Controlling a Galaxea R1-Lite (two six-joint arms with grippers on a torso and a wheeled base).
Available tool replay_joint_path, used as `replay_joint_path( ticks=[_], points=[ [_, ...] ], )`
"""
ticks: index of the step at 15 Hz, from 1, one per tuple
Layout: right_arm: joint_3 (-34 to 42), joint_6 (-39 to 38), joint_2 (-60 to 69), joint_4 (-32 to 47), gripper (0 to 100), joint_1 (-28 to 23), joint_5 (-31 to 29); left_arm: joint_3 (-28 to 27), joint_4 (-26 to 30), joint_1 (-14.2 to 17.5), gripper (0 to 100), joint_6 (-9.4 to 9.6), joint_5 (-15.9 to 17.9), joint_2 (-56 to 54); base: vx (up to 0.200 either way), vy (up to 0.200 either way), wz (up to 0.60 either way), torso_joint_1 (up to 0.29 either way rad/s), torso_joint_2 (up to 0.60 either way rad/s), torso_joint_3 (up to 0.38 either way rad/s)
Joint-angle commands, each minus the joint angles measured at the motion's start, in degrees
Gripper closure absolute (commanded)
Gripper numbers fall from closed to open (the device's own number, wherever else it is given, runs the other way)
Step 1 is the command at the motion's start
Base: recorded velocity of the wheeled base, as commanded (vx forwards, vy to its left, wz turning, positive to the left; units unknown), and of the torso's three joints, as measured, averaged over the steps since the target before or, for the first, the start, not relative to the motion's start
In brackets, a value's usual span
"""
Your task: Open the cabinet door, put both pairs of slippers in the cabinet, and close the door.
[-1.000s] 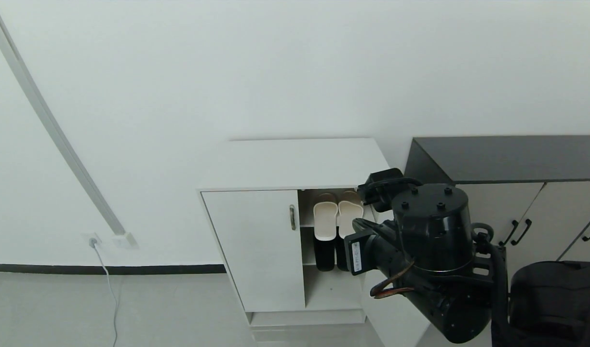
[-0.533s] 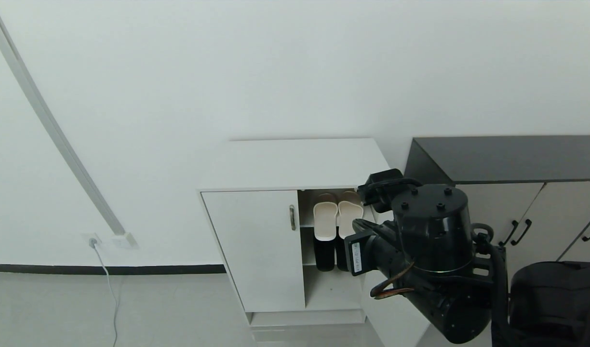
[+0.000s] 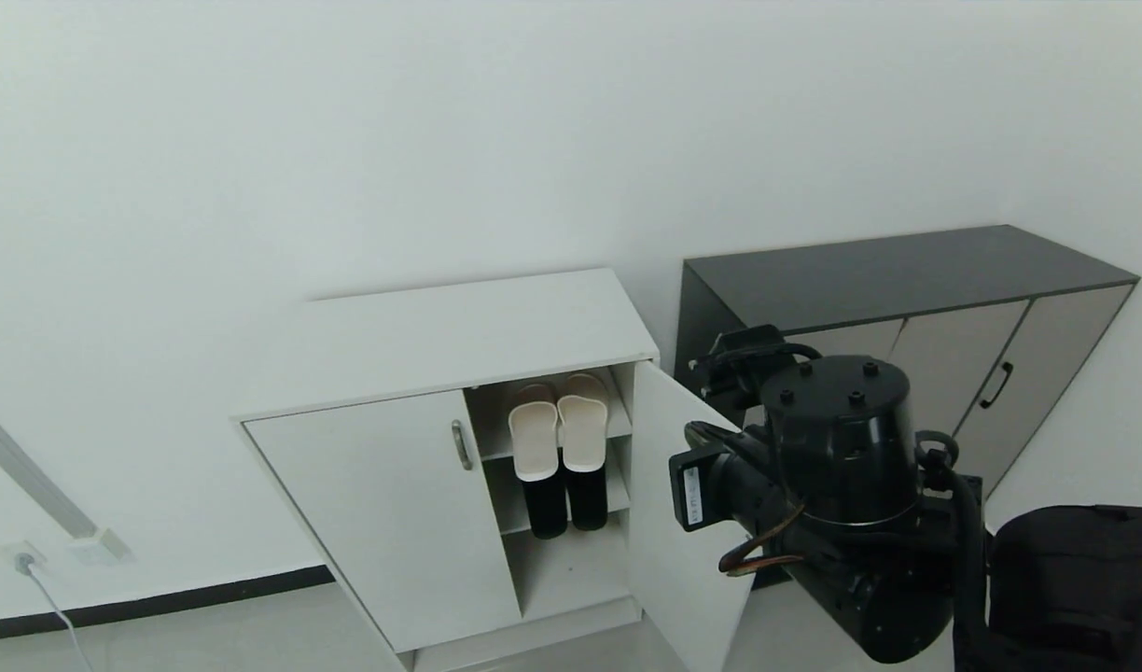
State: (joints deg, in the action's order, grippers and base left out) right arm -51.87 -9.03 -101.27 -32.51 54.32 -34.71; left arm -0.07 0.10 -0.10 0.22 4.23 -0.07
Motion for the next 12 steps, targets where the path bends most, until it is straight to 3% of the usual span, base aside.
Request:
replay_joint_path(
  ticks=[1, 7, 12],
  points=[
    [0.0, 0.0, -0.2, 0.0, 100, -0.2, 0.0, 0.0, 0.0, 0.0, 100, 0.04, 0.1, 0.1, 0.000, 0.000, 0.00, 0.000, 0.00, 0.000],
    [0.0, 0.0, -0.2, 0.0, 100, -0.2, 0.4, 0.0, 0.0, 0.0, 100, 0.04, 0.0, 0.1, 0.000, 0.000, 0.00, 0.000, 0.00, 0.000],
    [-0.1, 0.0, -0.2, -0.1, 100, -0.6, 0.4, 0.0, 0.0, 0.0, 100, 0.04, 0.0, 0.1, -0.200, 0.000, 0.00, 0.004, 0.00, -0.001]
  ],
)
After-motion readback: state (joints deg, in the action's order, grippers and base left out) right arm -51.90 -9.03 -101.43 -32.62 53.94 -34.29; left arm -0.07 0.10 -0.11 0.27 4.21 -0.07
